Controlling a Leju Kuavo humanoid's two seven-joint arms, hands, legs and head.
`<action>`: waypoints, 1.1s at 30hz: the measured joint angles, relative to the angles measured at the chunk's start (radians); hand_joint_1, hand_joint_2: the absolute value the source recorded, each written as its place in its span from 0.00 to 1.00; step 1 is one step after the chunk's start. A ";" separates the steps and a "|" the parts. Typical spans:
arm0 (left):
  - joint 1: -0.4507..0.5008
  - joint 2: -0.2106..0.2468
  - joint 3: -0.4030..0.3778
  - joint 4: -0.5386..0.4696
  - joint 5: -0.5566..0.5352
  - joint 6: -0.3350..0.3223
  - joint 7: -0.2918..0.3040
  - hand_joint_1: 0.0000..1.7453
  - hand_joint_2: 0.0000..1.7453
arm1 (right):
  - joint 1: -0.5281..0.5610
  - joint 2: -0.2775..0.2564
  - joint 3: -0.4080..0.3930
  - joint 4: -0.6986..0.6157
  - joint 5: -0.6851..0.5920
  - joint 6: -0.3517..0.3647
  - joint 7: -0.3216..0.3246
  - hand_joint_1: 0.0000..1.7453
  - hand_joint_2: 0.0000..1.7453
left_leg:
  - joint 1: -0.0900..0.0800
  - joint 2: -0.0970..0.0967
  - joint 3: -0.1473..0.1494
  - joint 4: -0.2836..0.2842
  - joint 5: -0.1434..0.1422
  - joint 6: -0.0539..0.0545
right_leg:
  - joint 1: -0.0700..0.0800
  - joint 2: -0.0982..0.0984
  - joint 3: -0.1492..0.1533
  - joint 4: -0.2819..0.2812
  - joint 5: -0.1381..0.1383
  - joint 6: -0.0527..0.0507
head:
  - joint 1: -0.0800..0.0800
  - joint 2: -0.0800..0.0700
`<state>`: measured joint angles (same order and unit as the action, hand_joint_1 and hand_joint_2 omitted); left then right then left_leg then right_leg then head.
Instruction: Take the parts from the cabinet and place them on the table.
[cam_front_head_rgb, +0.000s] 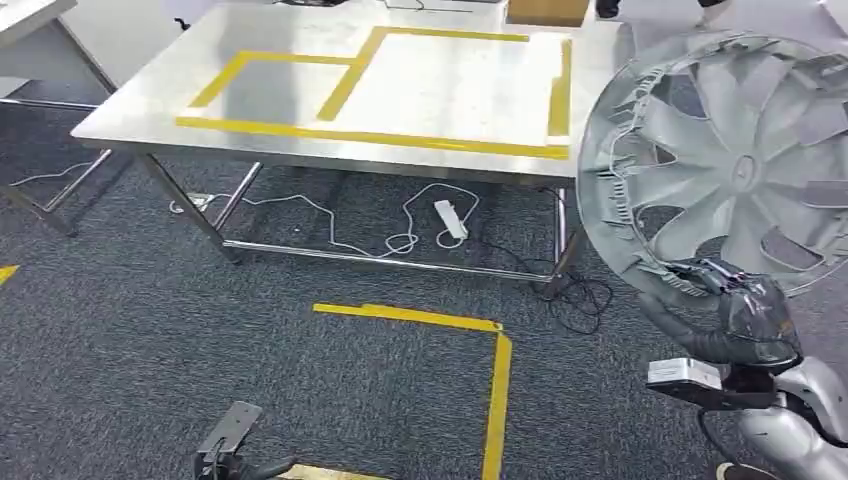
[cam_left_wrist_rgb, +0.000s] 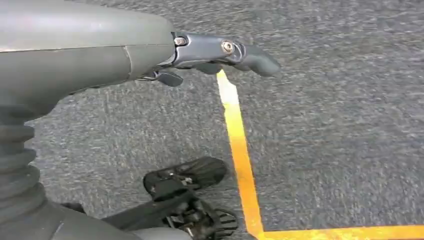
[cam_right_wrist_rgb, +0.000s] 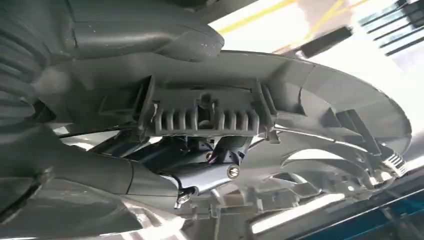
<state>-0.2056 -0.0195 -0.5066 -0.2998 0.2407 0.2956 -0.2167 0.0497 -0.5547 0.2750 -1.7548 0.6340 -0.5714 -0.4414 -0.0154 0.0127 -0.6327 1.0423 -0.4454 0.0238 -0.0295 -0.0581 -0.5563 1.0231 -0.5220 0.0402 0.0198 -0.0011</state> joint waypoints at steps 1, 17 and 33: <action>0.002 0.000 0.000 0.000 0.000 0.000 -0.001 0.00 1.00 | 0.000 0.000 0.000 0.000 -0.003 0.000 -0.002 1.00 1.00 | -0.001 -0.003 0.001 -0.004 0.000 0.004 | 0.000 -0.003 0.005 -0.007 0.001 0.007 | -0.001 0.000; -0.001 -0.008 0.001 0.000 -0.003 0.000 -0.005 0.00 1.00 | 0.005 0.001 0.002 0.013 -0.017 0.005 -0.011 1.00 1.00 | -0.004 -0.036 0.042 -0.012 -0.029 0.003 | -0.001 0.059 -0.039 0.003 0.036 -0.012 | 0.006 0.000; 0.002 -0.008 0.002 -0.001 -0.004 0.000 -0.009 0.00 1.00 | 0.006 0.002 0.002 0.012 -0.018 0.005 -0.011 1.00 1.00 | 0.016 -0.021 0.014 -0.020 0.003 0.010 | -0.003 0.052 0.010 -0.014 -0.011 0.016 | 0.000 0.000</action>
<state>-0.2034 -0.0279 -0.5043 -0.3006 0.2369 0.2960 -0.2258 0.0557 -0.5531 0.2766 -1.7430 0.6161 -0.5665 -0.4528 0.0005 -0.0082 -0.6187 1.0221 -0.4422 0.0342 -0.0322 -0.0060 -0.5465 1.0092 -0.5333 0.0566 0.0198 -0.0011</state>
